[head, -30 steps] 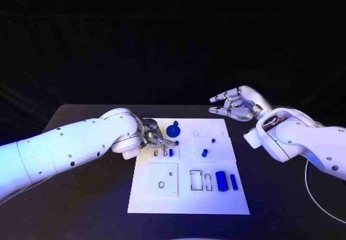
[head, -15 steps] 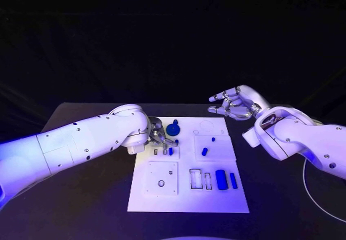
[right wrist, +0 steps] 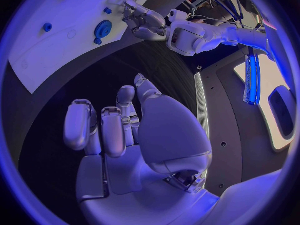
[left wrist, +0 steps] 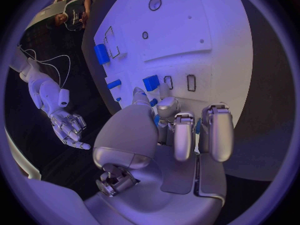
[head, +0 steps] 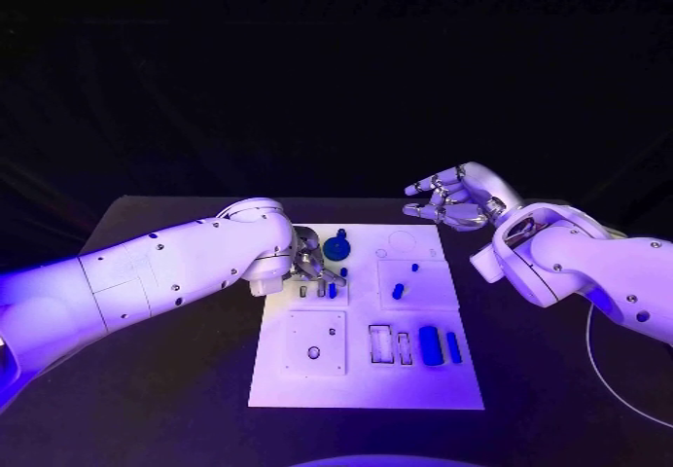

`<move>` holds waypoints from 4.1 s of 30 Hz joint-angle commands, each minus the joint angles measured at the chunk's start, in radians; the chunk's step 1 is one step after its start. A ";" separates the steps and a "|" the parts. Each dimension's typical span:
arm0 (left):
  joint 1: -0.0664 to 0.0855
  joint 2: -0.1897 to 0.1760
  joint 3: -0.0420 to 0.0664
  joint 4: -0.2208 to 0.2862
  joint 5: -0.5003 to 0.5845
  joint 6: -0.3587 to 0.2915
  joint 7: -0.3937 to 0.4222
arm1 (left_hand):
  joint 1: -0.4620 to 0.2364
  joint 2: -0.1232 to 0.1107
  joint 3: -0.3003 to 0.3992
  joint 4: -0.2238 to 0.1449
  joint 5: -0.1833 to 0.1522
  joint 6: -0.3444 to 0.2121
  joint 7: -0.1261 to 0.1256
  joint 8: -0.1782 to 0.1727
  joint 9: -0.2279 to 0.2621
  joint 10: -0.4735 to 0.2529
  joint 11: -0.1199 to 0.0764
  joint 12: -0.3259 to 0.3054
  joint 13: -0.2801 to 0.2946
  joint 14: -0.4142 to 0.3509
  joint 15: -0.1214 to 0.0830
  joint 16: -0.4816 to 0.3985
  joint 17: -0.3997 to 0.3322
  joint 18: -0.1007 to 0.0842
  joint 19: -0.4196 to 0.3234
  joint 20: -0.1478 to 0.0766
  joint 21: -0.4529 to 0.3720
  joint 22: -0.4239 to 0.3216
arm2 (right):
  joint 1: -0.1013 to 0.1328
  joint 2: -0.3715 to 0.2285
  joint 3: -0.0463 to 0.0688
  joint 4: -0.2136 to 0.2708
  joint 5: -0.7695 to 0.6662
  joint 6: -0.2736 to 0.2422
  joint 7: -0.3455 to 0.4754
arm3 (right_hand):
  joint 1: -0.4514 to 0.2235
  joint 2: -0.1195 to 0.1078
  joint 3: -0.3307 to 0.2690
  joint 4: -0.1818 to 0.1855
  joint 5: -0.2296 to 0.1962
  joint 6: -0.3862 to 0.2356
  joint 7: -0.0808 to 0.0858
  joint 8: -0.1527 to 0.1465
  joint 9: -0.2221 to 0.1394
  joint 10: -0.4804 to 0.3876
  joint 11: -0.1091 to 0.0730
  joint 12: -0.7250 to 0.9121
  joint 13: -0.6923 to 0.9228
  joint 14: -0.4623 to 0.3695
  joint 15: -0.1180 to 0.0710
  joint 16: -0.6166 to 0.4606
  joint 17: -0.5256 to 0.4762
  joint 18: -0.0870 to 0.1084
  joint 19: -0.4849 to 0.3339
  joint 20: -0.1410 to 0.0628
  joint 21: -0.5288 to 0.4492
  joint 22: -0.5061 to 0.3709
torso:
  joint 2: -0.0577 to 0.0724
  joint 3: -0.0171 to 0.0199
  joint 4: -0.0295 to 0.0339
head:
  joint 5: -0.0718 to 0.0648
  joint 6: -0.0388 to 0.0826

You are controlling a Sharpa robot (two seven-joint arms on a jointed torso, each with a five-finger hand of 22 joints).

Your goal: Assemble the parts on the task board

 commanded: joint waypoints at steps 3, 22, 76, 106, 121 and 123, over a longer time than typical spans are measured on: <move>0.002 0.007 0.000 0.003 -0.005 0.037 -0.002 | 0.007 0.008 -0.003 -0.003 -0.001 -0.009 -0.003 0.008 0.007 0.003 -0.009 0.005 0.003 0.104 -0.006 0.003 0.263 -0.008 0.052 -0.007 0.005 0.120 | 0.000 0.005 -0.001 -0.004 -0.004 0.020 -0.007 | -0.004 0.003 0.000 0.006 0.006 0.005 0.005 0.002 0.000 -0.009 0.001 -0.006 -0.002 0.043 0.003 -0.007 -0.001 0.021 -0.006 -0.002 -0.004 -0.002 | 0.000 0.0006 0.0001 | 0.000 -0.003; 0.002 0.011 0.000 0.007 -0.005 0.044 0.000 | 0.067 0.020 0.017 -0.025 0.000 -0.027 -0.004 0.037 0.043 0.003 -0.010 0.006 0.005 0.104 -0.007 0.003 0.263 -0.009 0.053 -0.007 0.011 0.130 | 0.000 0.013 -0.002 -0.010 -0.006 0.031 -0.018 | -0.004 0.004 0.001 0.007 0.007 0.005 0.005 0.002 0.000 -0.009 0.001 -0.008 -0.005 0.042 0.002 -0.009 -0.003 0.021 -0.007 -0.002 -0.005 -0.004 | 0.000 0.0006 0.0008 | 0.000 -0.009; -0.012 -0.081 -0.012 0.088 -0.034 -0.103 0.005 | 0.079 -0.245 0.995 -0.213 0.081 -0.072 0.000 0.033 0.139 0.024 -0.011 -0.041 -0.026 0.104 -0.008 0.003 0.263 -0.005 0.048 -0.006 -0.007 0.128 | -0.003 0.033 -0.005 -0.034 -0.004 0.067 -0.027 | -0.002 0.008 0.002 0.009 0.018 0.006 0.005 0.002 0.001 -0.008 0.001 -0.012 -0.013 0.041 0.002 -0.014 -0.008 0.023 -0.012 -0.002 -0.011 -0.013 | 0.001 0.0004 -0.0003 | 0.021 -0.020; -0.016 -0.080 -0.013 0.089 -0.046 -0.047 0.008 | 0.043 -0.249 1.012 -0.215 0.082 -0.065 -0.005 0.041 0.147 0.020 -0.014 -0.064 -0.052 0.104 -0.010 0.003 0.263 -0.002 0.044 -0.007 -0.018 0.118 | -0.003 0.036 -0.006 -0.035 -0.010 0.076 -0.028 | -0.005 0.008 0.001 0.012 0.020 0.005 0.005 0.002 0.000 -0.009 0.001 -0.015 -0.017 0.041 0.002 -0.017 -0.011 0.024 -0.014 -0.002 -0.014 -0.017 | 0.001 0.0010 -0.0005 | 0.022 -0.030; -0.017 -0.064 -0.017 0.073 -0.046 0.015 0.004 | 0.009 -0.245 1.011 -0.214 0.080 -0.045 -0.014 0.049 0.152 0.041 -0.021 -0.048 -0.038 0.104 -0.014 0.003 0.263 -0.002 0.045 -0.011 -0.017 0.120 | -0.003 0.034 -0.006 -0.033 -0.010 0.079 -0.029 | -0.006 0.008 0.000 0.013 0.022 0.005 0.005 0.002 0.000 -0.009 0.001 -0.015 -0.018 0.041 0.002 -0.017 -0.012 0.024 -0.014 -0.002 -0.014 -0.018 | 0.000 0.0027 -0.0014 | 0.020 -0.037; -0.017 -0.063 -0.017 0.072 -0.046 0.025 0.003 | 0.002 -0.244 1.010 -0.214 0.080 -0.040 -0.016 0.050 0.152 0.044 -0.022 -0.045 -0.035 0.104 -0.016 0.003 0.263 -0.002 0.046 -0.012 -0.017 0.120 | -0.003 0.034 -0.006 -0.033 -0.010 0.079 -0.029 | -0.007 0.008 0.000 0.014 0.022 0.005 0.005 0.002 0.000 -0.009 0.001 -0.016 -0.020 0.041 0.002 -0.017 -0.011 0.024 -0.015 -0.002 -0.015 -0.019 | 0.001 0.0018 -0.0010 | 0.019 -0.038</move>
